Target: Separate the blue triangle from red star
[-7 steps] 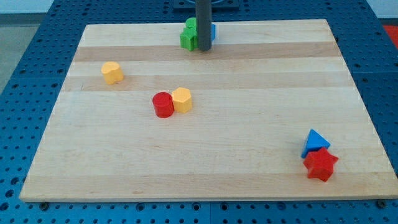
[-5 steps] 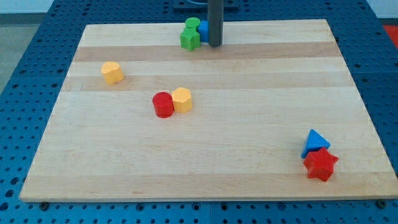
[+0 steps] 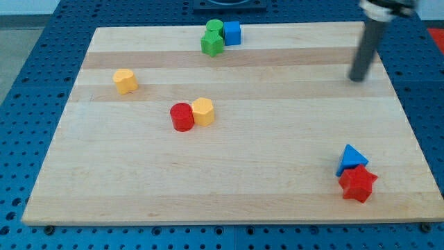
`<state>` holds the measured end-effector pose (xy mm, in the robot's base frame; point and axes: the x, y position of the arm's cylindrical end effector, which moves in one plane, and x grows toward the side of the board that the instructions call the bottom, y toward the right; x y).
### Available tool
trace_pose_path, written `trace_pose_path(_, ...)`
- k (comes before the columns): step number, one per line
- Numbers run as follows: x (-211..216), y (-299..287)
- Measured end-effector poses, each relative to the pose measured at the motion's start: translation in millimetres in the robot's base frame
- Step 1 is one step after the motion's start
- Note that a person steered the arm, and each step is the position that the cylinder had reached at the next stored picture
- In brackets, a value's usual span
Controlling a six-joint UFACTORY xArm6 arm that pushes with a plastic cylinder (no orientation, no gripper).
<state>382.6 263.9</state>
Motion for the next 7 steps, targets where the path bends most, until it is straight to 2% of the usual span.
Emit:
trace_pose_path(1,63.2,47.0)
trace_pose_path(3,131.3,11.2)
trace_pose_path(4,146.0,-26.5)
trace_pose_path(6,145.3,-133.4)
trace_pose_path(7,145.3,-163.6)
